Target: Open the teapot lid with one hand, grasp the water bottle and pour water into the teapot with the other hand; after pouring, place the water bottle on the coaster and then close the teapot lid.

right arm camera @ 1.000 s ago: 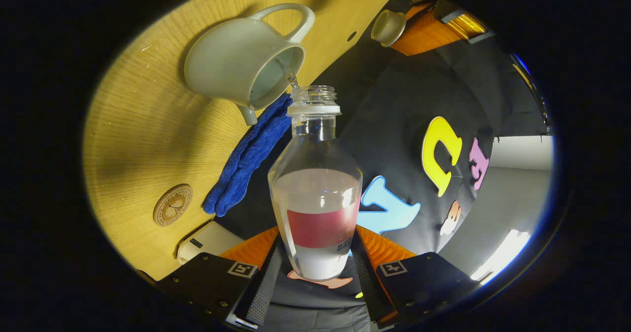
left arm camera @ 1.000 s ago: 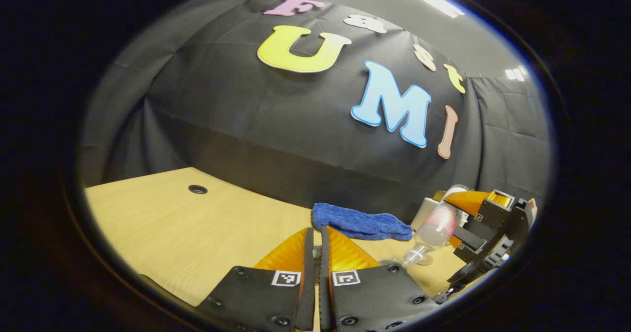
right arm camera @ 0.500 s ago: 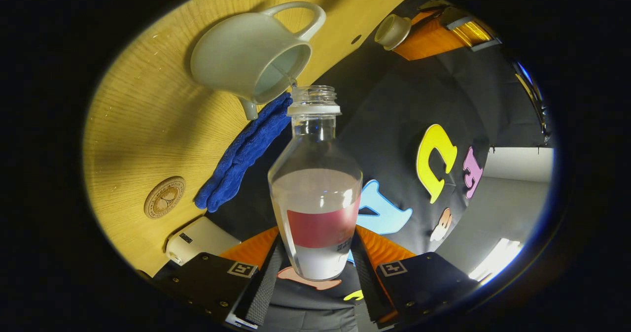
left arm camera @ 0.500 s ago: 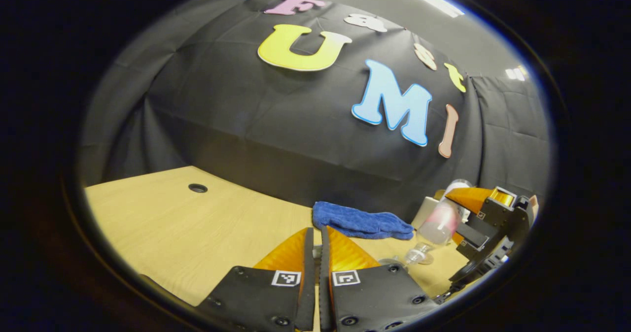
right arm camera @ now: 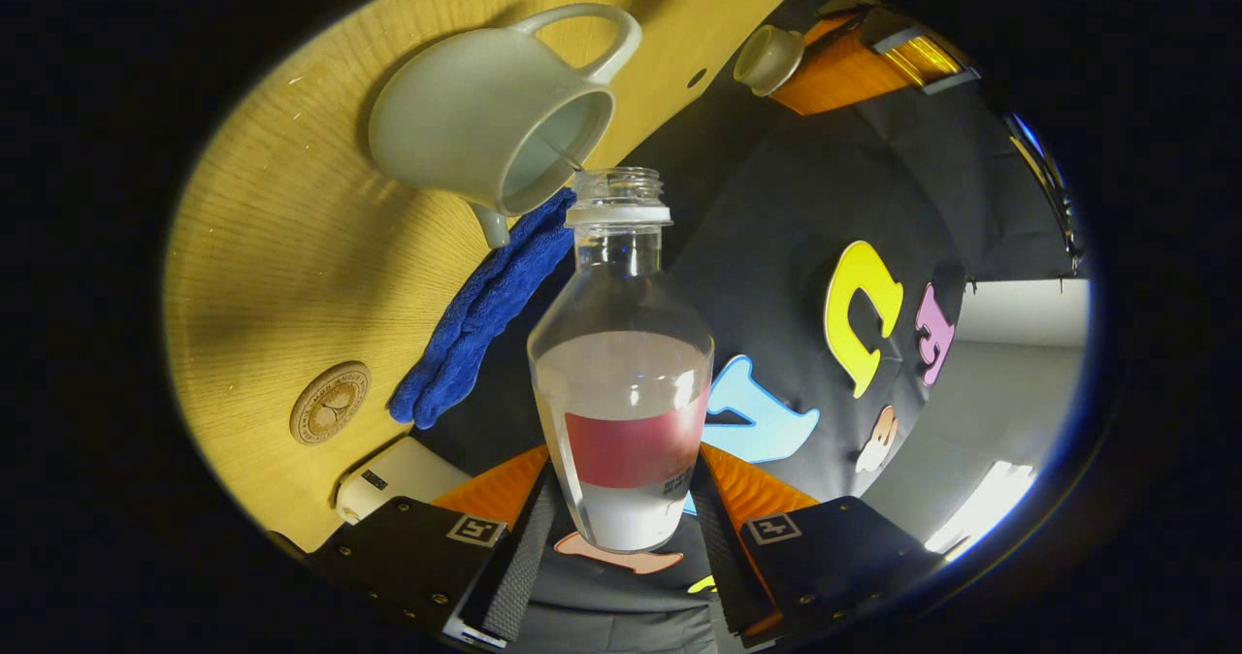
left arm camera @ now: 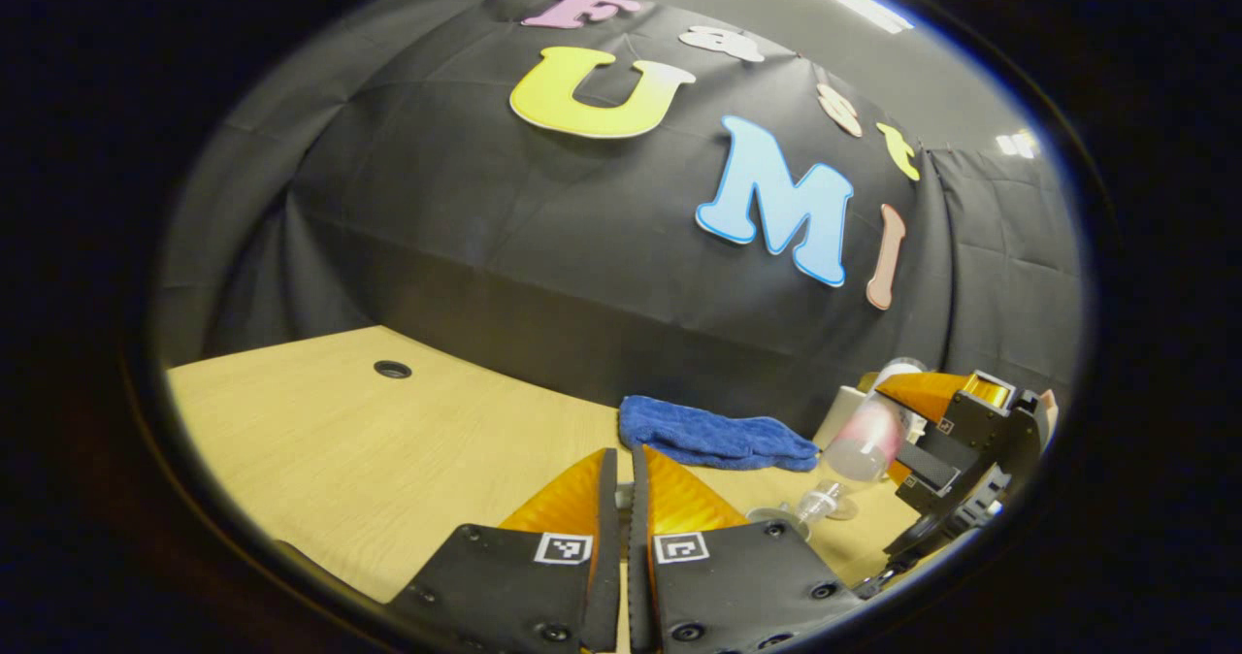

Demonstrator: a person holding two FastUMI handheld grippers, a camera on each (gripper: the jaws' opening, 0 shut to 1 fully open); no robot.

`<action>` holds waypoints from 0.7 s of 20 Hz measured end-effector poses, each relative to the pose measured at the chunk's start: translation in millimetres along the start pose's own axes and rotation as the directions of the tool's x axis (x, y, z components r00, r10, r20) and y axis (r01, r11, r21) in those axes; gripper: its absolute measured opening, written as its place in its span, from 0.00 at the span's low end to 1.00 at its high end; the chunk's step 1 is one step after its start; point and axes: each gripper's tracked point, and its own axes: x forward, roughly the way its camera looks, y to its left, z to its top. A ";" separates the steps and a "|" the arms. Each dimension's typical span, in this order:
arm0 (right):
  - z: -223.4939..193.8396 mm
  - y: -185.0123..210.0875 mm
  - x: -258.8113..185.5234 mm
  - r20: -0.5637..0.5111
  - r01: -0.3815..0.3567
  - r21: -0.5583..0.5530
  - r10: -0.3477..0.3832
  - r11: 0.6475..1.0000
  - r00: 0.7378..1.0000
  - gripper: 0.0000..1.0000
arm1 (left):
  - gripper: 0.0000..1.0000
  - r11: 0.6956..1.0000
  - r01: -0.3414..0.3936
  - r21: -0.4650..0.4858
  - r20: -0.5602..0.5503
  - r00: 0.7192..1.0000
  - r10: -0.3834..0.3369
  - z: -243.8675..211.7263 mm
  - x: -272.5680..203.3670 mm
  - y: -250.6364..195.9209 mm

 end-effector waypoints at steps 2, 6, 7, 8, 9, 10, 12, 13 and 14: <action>0.9 11.2 0.6 0.006 -0.051 0.090 0.051 0.995 0.999 0.75 | 0.10 1.000 -0.003 0.001 0.001 1.000 0.003 1.0 0.2 2.0; 5.5 32.0 0.6 0.039 -0.169 0.315 0.165 0.934 0.985 0.75 | 0.10 1.000 -0.009 0.003 0.001 1.000 0.009 -0.9 0.5 3.7; 4.1 35.4 -1.1 0.043 -0.185 0.350 0.182 0.918 0.982 0.75 | 0.10 1.000 -0.009 0.003 0.000 1.000 0.009 -0.8 1.8 3.7; 4.5 39.7 -2.4 0.053 -0.206 0.389 0.202 0.898 0.978 0.75 | 0.10 1.000 -0.010 0.003 -0.001 1.000 0.010 0.1 1.6 4.1; 5.6 45.3 -2.6 0.065 -0.233 0.432 0.228 0.871 0.972 0.75 | 0.10 1.000 -0.010 0.004 -0.003 1.000 0.010 -2.5 1.0 3.4; 5.6 50.9 -3.2 0.073 -0.254 0.472 0.249 0.844 0.966 0.75 | 0.10 1.000 -0.010 0.005 -0.006 1.000 0.010 -4.3 1.3 2.7; 2.6 58.1 -3.3 0.076 -0.274 0.532 0.277 0.802 0.958 0.75 | 0.09 1.000 -0.008 0.004 -0.009 1.000 0.008 -4.4 3.0 2.7; 0.5 62.4 -4.5 0.077 -0.284 0.556 0.292 0.781 0.953 0.75 | 0.10 1.000 -0.008 0.004 -0.010 1.000 0.008 -5.0 3.3 2.5; -1.0 67.2 -5.0 0.083 -0.296 0.586 0.308 0.754 0.948 0.75 | 0.10 1.000 -0.008 0.004 -0.011 1.000 0.008 -5.3 2.9 2.8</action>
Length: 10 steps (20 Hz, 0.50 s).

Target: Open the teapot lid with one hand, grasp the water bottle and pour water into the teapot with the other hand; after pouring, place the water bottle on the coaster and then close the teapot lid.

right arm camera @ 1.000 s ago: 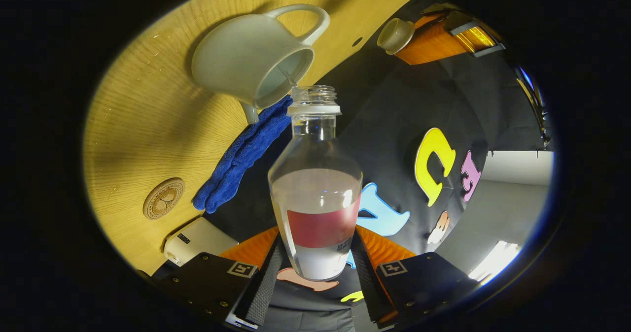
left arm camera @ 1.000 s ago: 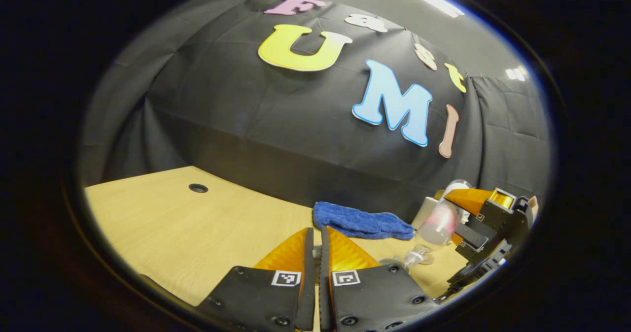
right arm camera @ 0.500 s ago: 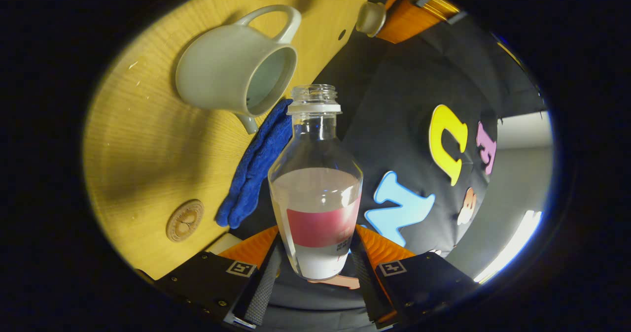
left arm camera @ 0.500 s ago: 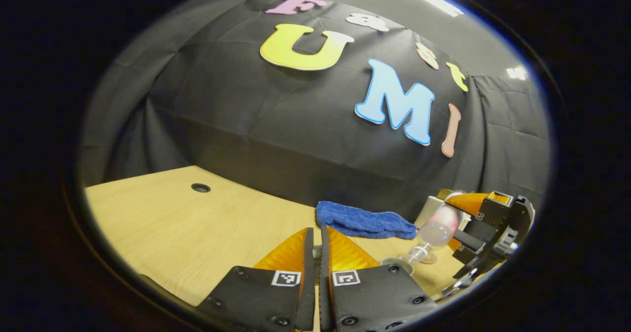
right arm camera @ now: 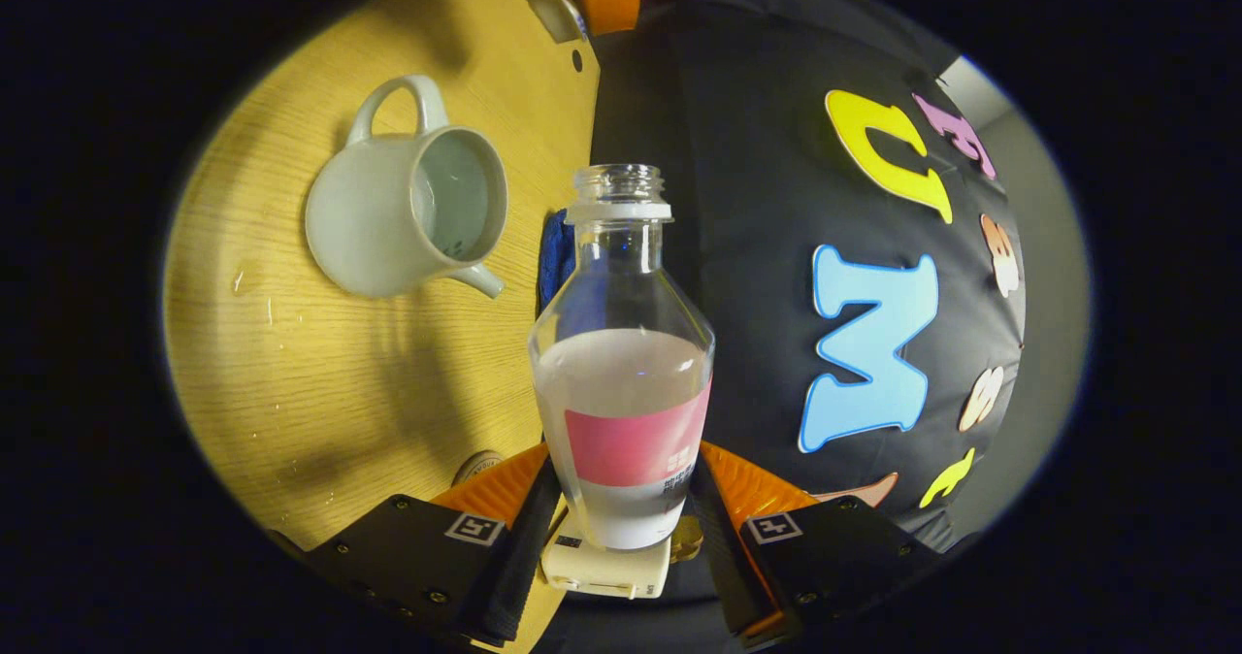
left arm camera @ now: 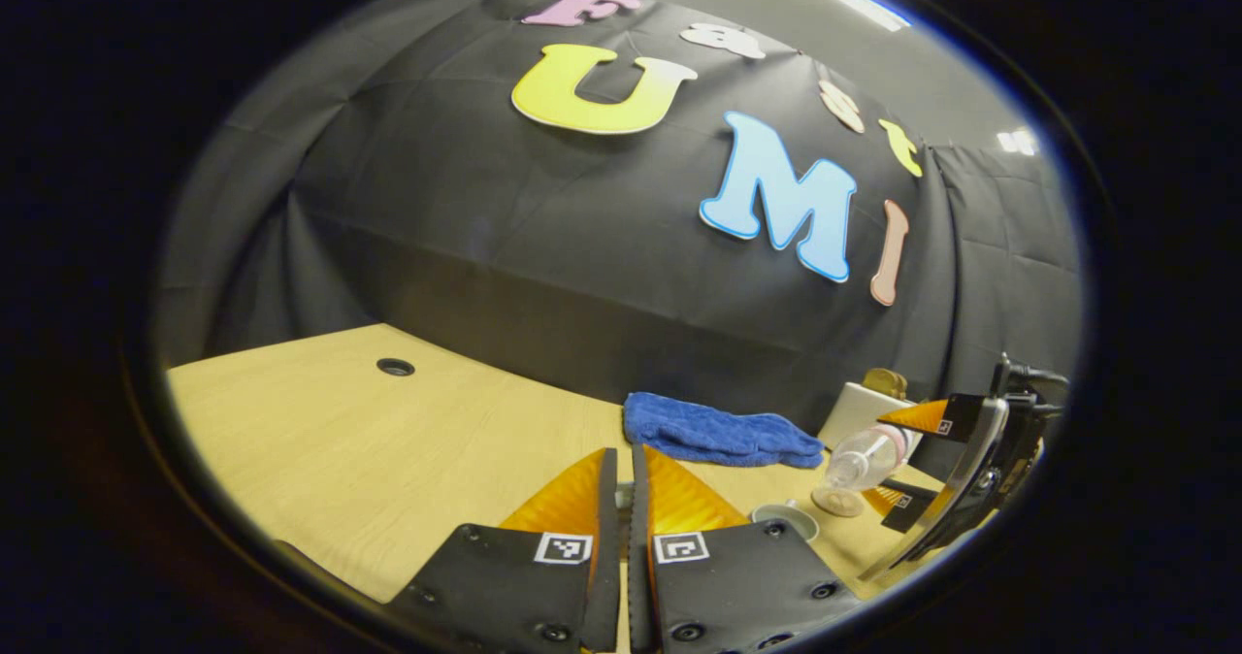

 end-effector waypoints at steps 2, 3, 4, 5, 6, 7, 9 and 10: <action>-5.3 6.8 0.6 0.002 -0.046 0.104 0.046 0.994 0.999 0.75 | 0.10 1.000 0.001 0.000 -0.002 1.000 -0.001 -0.2 -0.6 0.2; -7.4 10.6 1.5 0.004 -0.070 0.163 0.070 0.984 0.998 0.76 | 0.10 1.000 0.003 -0.002 -0.002 1.000 -0.003 -1.1 -0.1 -1.5; -9.4 11.9 1.5 0.008 -0.091 0.222 0.092 0.971 0.996 0.75 | 0.10 1.000 0.005 -0.004 -0.003 1.000 -0.005 -1.3 -0.6 -2.3; -11.1 13.7 1.9 0.011 -0.110 0.281 0.111 0.954 0.994 0.76 | 0.10 1.000 0.006 -0.006 -0.004 1.000 -0.006 -0.9 -1.0 -2.1; -13.9 15.2 2.1 0.015 -0.125 0.335 0.128 0.934 0.992 0.76 | 0.10 1.000 0.007 -0.007 -0.005 1.000 -0.007 -1.4 -0.2 -2.5; -16.2 16.9 2.3 0.019 -0.136 0.381 0.139 0.915 0.990 0.76 | 0.10 1.000 0.007 -0.007 -0.007 1.000 -0.007 -3.0 0.3 -2.8; -20.7 16.7 4.5 0.022 -0.148 0.464 0.155 0.874 0.988 0.76 | 0.10 1.000 0.008 -0.007 -0.010 1.000 -0.008 -5.0 0.6 -4.1; -23.4 18.5 5.9 0.028 -0.158 0.513 0.167 0.844 0.986 0.76 | 0.09 1.000 0.009 -0.006 -0.011 1.000 -0.009 -4.6 1.3 -4.2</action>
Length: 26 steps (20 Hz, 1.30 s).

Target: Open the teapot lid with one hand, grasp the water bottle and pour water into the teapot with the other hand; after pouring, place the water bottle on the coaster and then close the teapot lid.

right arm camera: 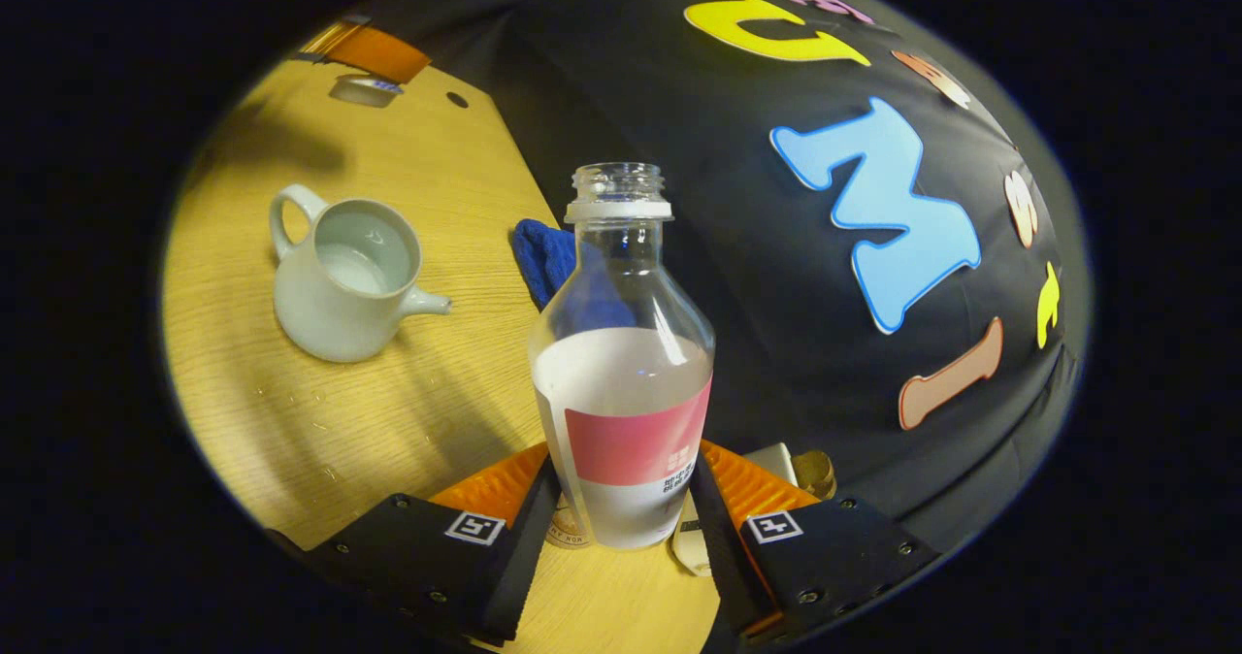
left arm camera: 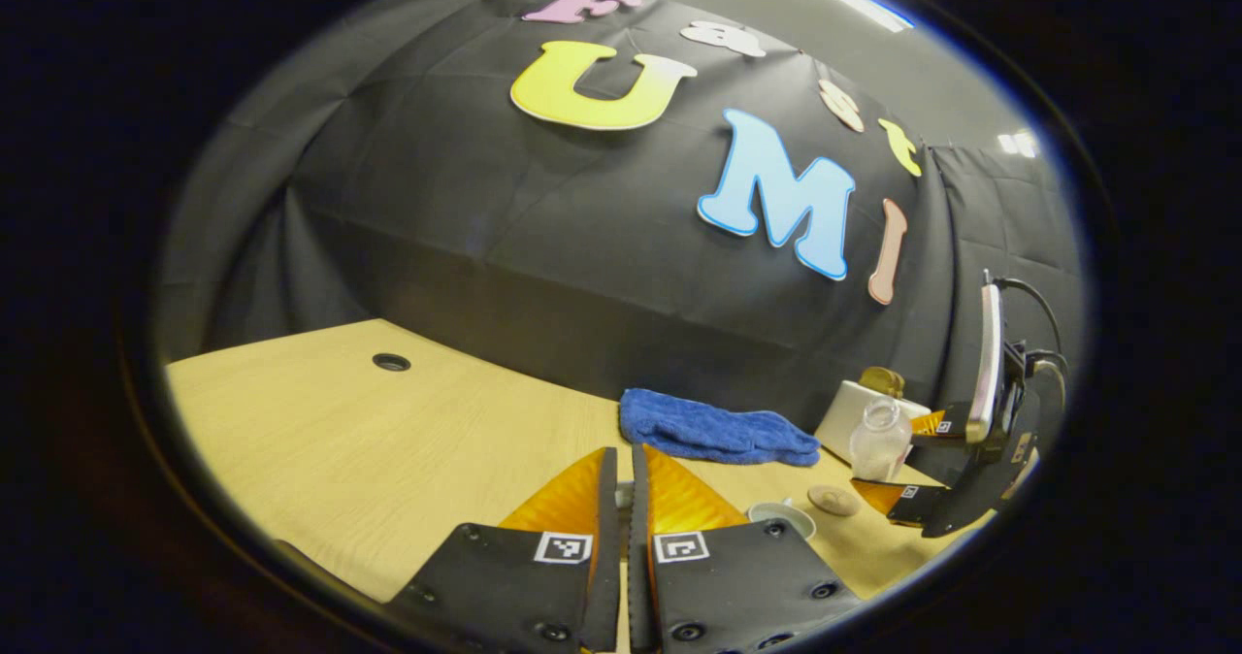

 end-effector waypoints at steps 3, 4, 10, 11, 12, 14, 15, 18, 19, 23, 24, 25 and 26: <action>-13.6 -1.6 8.7 -0.003 -0.041 0.190 0.042 0.981 0.999 0.76 | 0.09 1.000 0.005 -0.001 0.001 1.000 -0.005 0.6 -1.3 -2.7; -16.6 -4.8 12.2 -0.003 -0.041 0.241 0.043 0.970 0.999 0.76 | 0.09 1.000 0.006 0.001 0.000 1.000 -0.006 0.9 -1.4 -3.1; -28.5 -18.6 27.6 0.037 -0.065 0.561 0.054 0.825 0.998 0.76 | 0.10 1.000 0.016 0.012 0.001 1.000 -0.016 1.0 -2.5 -9.0; -30.0 -18.8 31.5 0.041 -0.071 0.602 0.058 0.796 0.997 0.76 | 0.10 1.000 0.018 0.014 0.001 1.000 -0.018 0.3 -2.0 -10.4; -31.0 -19.6 34.6 0.047 -0.080 0.630 0.065 0.773 0.997 0.76 | 0.10 1.000 0.020 0.015 0.001 1.000 -0.020 1.2 -1.9 -11.4; -33.2 -22.9 38.2 0.054 -0.082 0.663 0.062 0.744 0.997 0.76 | 0.10 1.000 0.023 0.017 -0.003 1.000 -0.023 -0.7 -2.0 -12.0; -35.2 -23.4 40.8 0.058 -0.087 0.677 0.064 0.731 0.996 0.76 | 0.09 1.000 0.025 0.018 -0.005 1.000 -0.025 -1.4 -1.4 -12.9; -41.1 -21.5 44.8 0.057 -0.088 0.716 0.067 0.692 0.996 0.75 | 0.10 0.999 0.036 0.019 -0.010 0.999 -0.036 -2.6 -1.9 -17.3; -43.8 -21.1 46.5 0.052 -0.082 0.722 0.064 0.687 0.997 0.75 | 0.10 0.999 0.036 0.025 -0.011 0.999 -0.036 -2.9 -1.9 -18.0; -51.6 -12.2 51.4 0.052 -0.102 0.758 0.097 0.644 0.994 0.75 | 0.10 0.999 0.039 0.033 -0.018 0.999 -0.038 -6.8 -1.2 -19.5; -52.5 -13.2 51.0 0.050 -0.102 0.769 0.099 0.631 0.994 0.76 | 0.10 0.999 0.040 0.033 -0.020 0.999 -0.039 -6.4 -1.3 -20.0; -51.9 -13.4 51.7 0.058 -0.105 0.779 0.096 0.618 0.994 0.76 | 0.10 0.999 0.041 0.034 -0.021 0.999 -0.040 -5.7 -1.3 -20.3; -52.6 -12.7 52.9 0.064 -0.112 0.789 0.100 0.604 0.993 0.76 | 0.10 0.999 0.041 0.035 -0.021 0.999 -0.041 -6.0 -0.7 -21.0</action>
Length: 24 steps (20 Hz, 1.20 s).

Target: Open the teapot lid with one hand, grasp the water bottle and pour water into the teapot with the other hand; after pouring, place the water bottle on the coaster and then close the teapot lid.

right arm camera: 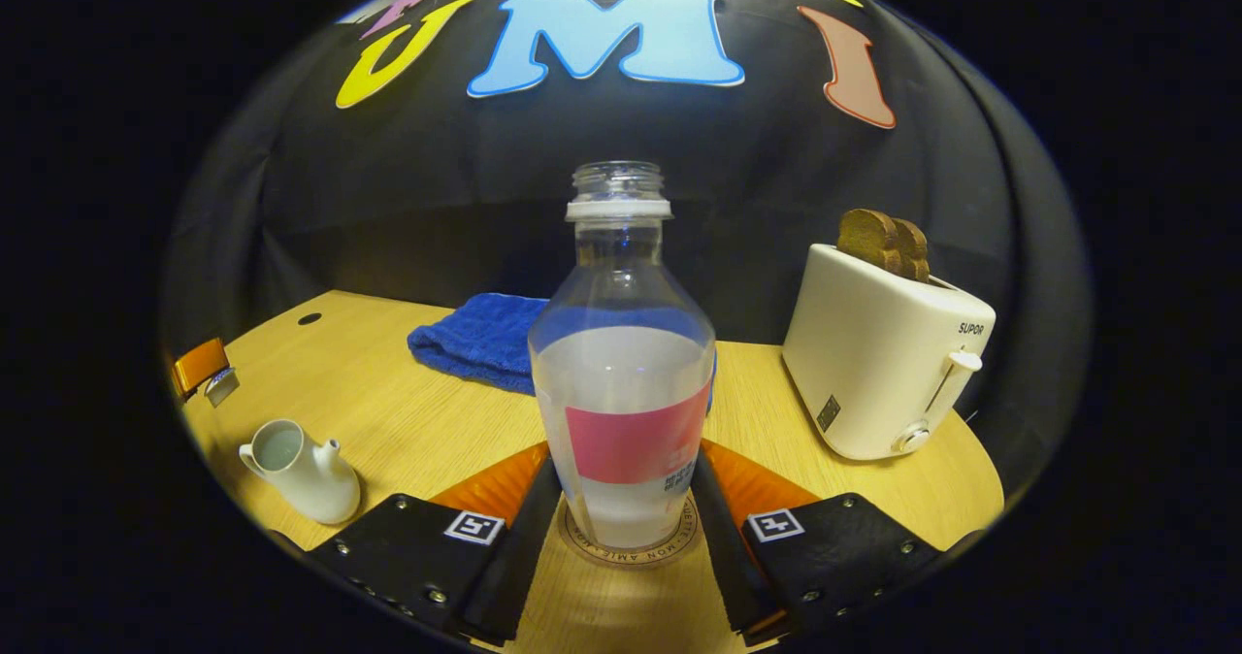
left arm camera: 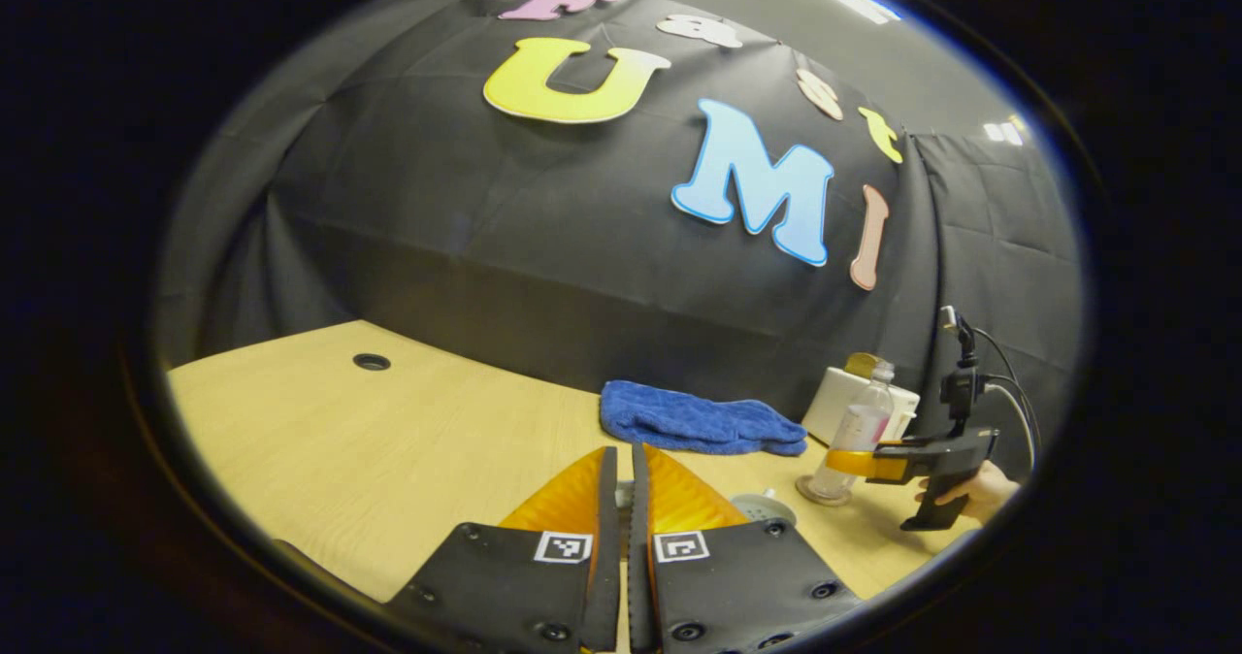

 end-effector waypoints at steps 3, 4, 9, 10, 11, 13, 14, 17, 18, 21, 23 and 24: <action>-5.3 -1.1 -0.1 -0.008 -0.006 0.026 0.007 1.000 1.000 0.78 | 0.10 1.000 0.000 0.004 -0.004 1.000 0.000 -2.4 -0.9 -0.1; -5.8 -1.6 0.2 -0.004 -0.009 0.026 0.009 1.000 1.000 0.78 | 0.10 1.000 0.001 0.004 -0.004 1.000 -0.001 -2.6 -0.7 -0.4; -6.5 -0.5 -6.1 -0.002 0.005 0.023 -0.004 1.000 1.000 0.96 | 0.10 1.000 0.001 0.008 -0.002 1.000 -0.001 -0.9 0.4 -1.7; -4.9 -1.1 -8.2 0.004 0.011 0.023 -0.011 1.000 1.000 0.93 | 0.10 1.000 0.002 0.009 -0.002 1.000 -0.002 -1.3 -0.3 -2.1; -4.8 -2.1 -10.8 0.010 0.019 0.025 -0.019 1.000 1.000 0.96 | 0.10 1.000 0.003 0.008 -0.001 1.000 -0.003 -1.3 -0.5 -2.3; -4.4 -1.4 -18.7 0.020 0.020 0.032 -0.021 0.999 1.000 0.96 | 0.09 1.000 0.007 0.008 0.000 1.000 -0.007 -1.2 -0.6 -3.9; -4.7 -0.1 -23.6 0.025 0.017 0.038 -0.018 0.999 1.000 0.96 | 0.10 1.000 0.009 0.011 0.000 1.000 -0.009 0.0 -0.4 -4.9; -6.6 8.2 -42.0 0.043 -0.008 0.063 0.005 0.998 0.999 0.96 | 0.10 0.999 0.028 0.025 -0.001 1.000 -0.028 0.3 -1.2 -13.8; -7.0 11.2 -48.8 0.052 -0.014 0.065 0.010 0.998 0.999 0.96 | 0.10 0.999 0.036 0.037 0.001 0.999 -0.036 1.7 -1.6 -17.2; -5.9 19.7 -76.0 0.100 -0.026 0.060 0.020 0.998 0.995 0.96 | 0.10 0.995 0.088 0.043 0.008 0.996 -0.088 8.3 -6.0 -36.2; -6.9 28.2 -96.6 0.125 -0.041 0.054 0.034 0.998 0.992 0.96 | 0.10 0.993 0.096 0.073 0.006 0.995 -0.096 9.6 -4.8 -43.5; -6.8 30.1 -106.1 0.138 -0.046 0.050 0.038 0.998 0.990 0.96 | 0.10 0.991 0.101 0.089 0.007 0.995 -0.103 11.9 -5.0 -48.0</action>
